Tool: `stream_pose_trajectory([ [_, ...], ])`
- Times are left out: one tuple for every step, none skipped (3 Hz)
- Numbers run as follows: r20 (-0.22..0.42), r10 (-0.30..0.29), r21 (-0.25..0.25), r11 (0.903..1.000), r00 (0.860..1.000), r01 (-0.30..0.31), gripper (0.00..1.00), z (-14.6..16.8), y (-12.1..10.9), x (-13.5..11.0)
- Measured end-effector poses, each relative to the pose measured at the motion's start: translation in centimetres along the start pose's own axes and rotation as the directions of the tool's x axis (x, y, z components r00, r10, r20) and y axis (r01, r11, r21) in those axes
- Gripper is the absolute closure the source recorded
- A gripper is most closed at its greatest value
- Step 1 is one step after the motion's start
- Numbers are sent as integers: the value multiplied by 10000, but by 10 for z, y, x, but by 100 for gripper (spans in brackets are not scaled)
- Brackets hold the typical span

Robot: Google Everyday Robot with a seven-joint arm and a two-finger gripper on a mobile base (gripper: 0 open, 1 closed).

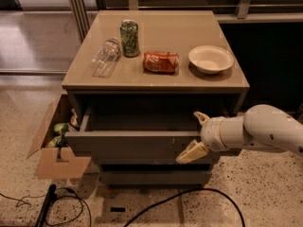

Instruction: Open top drawer

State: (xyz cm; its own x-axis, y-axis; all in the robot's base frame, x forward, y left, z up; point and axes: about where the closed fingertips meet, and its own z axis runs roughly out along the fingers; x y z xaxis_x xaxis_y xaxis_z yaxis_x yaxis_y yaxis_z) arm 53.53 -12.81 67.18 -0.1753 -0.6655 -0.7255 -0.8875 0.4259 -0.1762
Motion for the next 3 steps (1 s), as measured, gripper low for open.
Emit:
stream_pose_trajectory([
  [0,0,0,10000,10000,0,26,0,0,0],
  [40,99,-189,9998,9999,-98,49,-16,24,17],
  [41,98,-190,9998,9999,-98,72,-17,23,15],
])
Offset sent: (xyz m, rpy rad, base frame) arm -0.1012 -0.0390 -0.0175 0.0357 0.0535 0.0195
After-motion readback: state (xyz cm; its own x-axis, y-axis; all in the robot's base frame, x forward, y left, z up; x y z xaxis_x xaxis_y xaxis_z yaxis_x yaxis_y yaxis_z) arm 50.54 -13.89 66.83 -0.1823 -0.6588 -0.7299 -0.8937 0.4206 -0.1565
